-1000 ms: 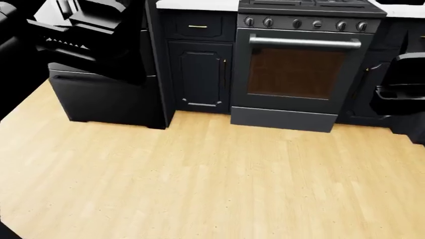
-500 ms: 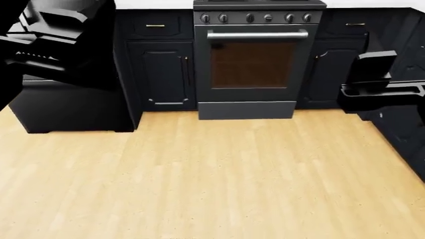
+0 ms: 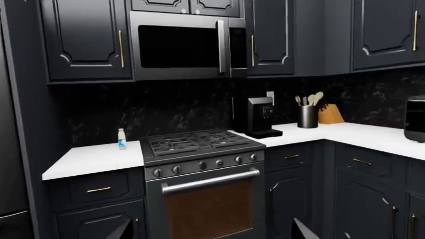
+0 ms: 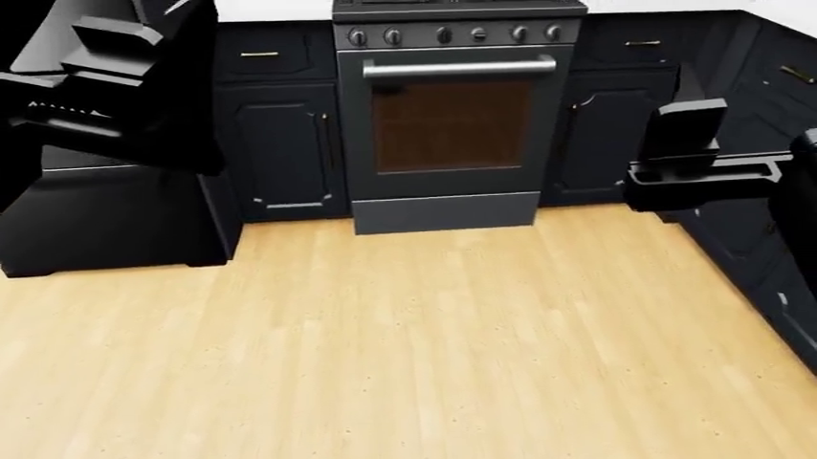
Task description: Move the drinks to the dining counter.
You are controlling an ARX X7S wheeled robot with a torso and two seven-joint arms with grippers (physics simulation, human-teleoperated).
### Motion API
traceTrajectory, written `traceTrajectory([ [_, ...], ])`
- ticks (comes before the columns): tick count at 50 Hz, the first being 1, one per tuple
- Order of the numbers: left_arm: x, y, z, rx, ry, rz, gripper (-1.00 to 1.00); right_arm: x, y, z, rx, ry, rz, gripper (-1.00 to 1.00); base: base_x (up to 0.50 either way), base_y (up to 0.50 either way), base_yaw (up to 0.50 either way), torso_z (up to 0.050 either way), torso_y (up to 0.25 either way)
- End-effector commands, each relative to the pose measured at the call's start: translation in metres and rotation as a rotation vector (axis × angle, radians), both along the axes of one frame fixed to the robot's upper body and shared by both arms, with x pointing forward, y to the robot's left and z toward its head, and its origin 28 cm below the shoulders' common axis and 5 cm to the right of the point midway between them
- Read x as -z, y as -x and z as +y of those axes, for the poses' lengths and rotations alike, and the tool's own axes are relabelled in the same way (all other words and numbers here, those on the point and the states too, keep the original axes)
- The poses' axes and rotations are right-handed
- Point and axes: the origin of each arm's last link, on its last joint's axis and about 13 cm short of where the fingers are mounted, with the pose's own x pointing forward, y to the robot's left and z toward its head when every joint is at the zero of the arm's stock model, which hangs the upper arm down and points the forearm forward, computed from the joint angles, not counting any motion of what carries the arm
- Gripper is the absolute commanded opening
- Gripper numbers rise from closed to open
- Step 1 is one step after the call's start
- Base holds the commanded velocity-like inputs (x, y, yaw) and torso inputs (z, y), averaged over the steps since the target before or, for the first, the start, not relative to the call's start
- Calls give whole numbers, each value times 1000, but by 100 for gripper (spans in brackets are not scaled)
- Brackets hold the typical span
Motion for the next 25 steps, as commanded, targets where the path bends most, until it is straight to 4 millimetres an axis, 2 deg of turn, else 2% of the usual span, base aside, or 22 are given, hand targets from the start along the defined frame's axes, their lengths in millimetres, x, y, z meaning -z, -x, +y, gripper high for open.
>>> traceTrajectory([
  [1,1,-2,-1,0,0,3,100,1,-3,3,-13,-5,10,100,498,-44,0,0,0],
  [25,-1,-4,-5,13,-9,-6,100,-2,-4,2,-17,-38,-12,100,498,-44,0,0,2],
])
